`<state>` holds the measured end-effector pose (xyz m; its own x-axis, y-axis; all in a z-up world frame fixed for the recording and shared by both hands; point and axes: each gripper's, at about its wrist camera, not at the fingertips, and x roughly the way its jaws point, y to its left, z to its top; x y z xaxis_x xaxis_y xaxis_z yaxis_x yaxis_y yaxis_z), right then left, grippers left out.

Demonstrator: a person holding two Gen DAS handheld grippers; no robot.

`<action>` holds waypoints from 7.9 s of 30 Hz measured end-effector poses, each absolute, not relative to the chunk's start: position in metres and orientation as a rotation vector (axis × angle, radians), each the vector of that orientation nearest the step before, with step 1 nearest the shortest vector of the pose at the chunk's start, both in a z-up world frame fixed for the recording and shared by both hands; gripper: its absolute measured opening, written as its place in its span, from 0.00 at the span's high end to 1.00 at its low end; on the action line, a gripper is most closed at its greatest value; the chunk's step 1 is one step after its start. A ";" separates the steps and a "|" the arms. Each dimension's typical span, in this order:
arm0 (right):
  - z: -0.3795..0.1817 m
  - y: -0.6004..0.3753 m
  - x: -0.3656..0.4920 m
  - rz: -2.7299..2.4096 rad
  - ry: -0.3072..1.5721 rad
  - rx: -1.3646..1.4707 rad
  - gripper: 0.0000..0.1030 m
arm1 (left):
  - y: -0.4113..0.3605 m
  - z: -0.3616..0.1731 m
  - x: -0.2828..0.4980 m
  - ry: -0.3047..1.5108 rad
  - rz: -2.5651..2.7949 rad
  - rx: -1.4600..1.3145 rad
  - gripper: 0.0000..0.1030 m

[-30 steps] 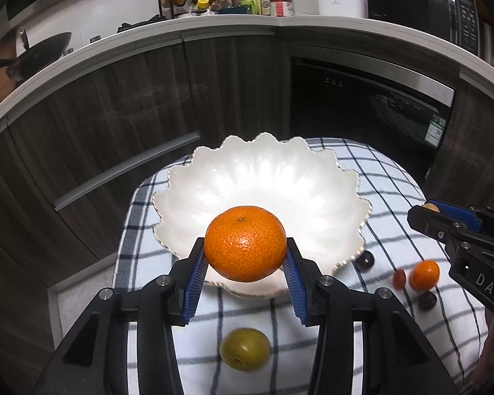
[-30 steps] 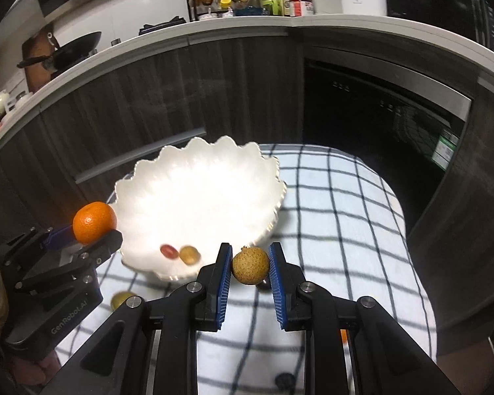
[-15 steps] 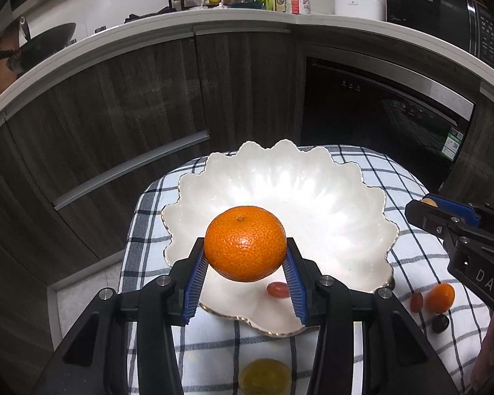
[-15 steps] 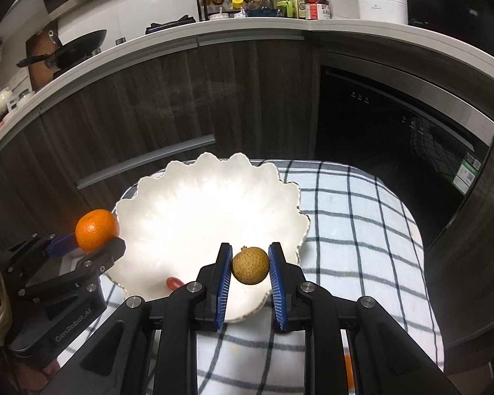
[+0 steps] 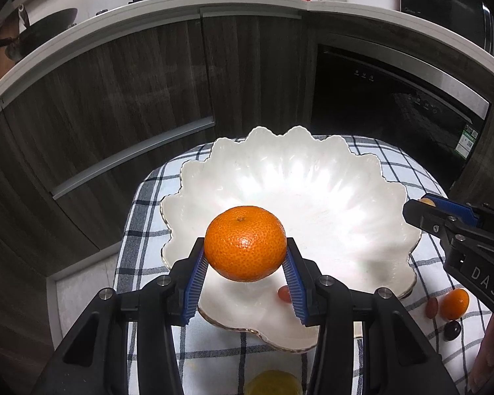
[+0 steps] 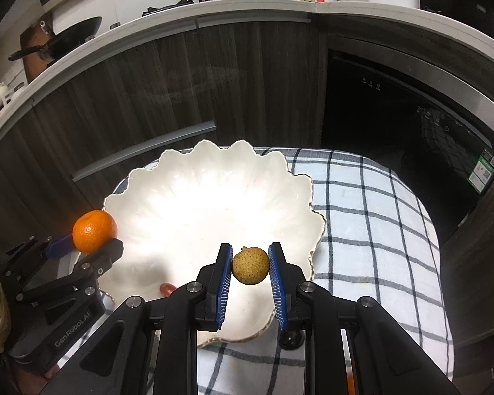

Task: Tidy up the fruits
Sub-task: 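Carry the orange and small yellow fruit over the white bowl with both tools, then open both tools to drop the orange and yellow fruit into the bowl, then withdraw both tools from the bowl toward the pear and dark grape, then grasp the green-yellow pear with the left tool while the right tool grasps the dark grape, then lift and carry the pear and dark grape over the white bowl with both tools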

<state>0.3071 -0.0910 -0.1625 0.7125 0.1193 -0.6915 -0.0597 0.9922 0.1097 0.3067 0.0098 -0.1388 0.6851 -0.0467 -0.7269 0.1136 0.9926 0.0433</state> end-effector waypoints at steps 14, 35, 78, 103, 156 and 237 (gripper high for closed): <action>-0.178 -0.083 0.318 0.113 0.815 0.070 0.77 | 0.012 -0.149 0.310 0.869 -0.088 0.070 0.56; -0.170 -0.098 0.310 0.060 0.761 0.079 0.35 | 0.012 -0.127 0.302 0.787 -0.055 0.093 0.22; -0.139 -0.172 0.249 -0.060 0.692 0.111 0.32 | -0.045 -0.101 0.256 0.752 -0.145 0.078 0.16; -0.151 -0.191 0.204 -0.092 0.709 0.108 0.32 | -0.065 -0.110 0.218 0.762 -0.189 0.104 0.16; -0.223 -0.160 0.166 -0.231 0.774 0.141 0.32 | -0.017 -0.191 0.186 0.754 -0.024 0.161 0.17; -0.227 -0.160 0.166 -0.198 0.798 0.197 0.72 | -0.016 -0.188 0.189 0.846 -0.030 0.079 0.53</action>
<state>0.1661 -0.1597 -0.2270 0.6814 -0.1012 -0.7249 0.2496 0.9632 0.1002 0.1889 -0.0158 -0.1875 0.6626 0.0049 -0.7489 0.0578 0.9967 0.0577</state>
